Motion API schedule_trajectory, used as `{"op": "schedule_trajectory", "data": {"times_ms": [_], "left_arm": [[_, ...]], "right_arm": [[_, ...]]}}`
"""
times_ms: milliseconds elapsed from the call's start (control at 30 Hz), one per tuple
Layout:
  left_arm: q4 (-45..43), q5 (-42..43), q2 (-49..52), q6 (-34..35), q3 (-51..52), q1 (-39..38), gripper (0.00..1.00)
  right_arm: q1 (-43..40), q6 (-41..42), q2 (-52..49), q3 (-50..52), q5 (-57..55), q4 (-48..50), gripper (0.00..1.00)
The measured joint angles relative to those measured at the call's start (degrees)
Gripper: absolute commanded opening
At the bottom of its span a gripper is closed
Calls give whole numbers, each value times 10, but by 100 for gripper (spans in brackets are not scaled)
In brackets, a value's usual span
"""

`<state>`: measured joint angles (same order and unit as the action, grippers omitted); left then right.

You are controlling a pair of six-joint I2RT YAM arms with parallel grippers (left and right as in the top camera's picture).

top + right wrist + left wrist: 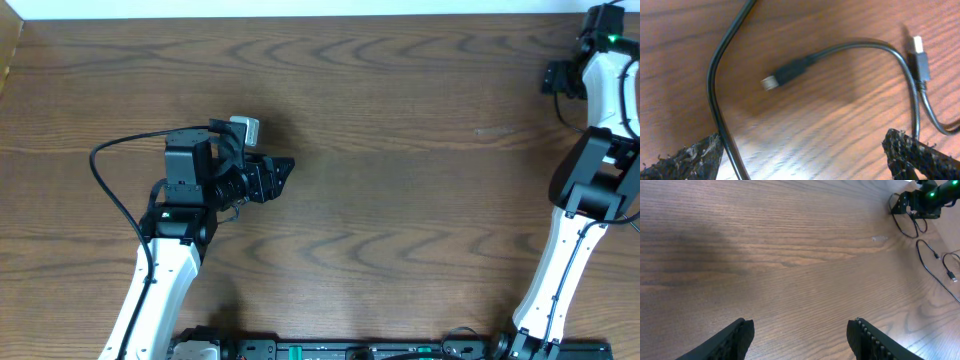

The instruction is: Untangle cables

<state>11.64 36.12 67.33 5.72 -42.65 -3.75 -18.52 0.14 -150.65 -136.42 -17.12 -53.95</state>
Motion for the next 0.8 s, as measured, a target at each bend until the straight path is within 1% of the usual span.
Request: {"op": "schedule_trajectory", "data": {"times_ms": [533, 800], "left_arm": [[0, 0, 0, 0, 0, 0, 65], [0, 0, 0, 0, 0, 0, 66]], "right_arm": [[-133, 0, 0, 0, -10, -13, 99], [-127, 4, 1, 0, -9, -19, 99]]}}
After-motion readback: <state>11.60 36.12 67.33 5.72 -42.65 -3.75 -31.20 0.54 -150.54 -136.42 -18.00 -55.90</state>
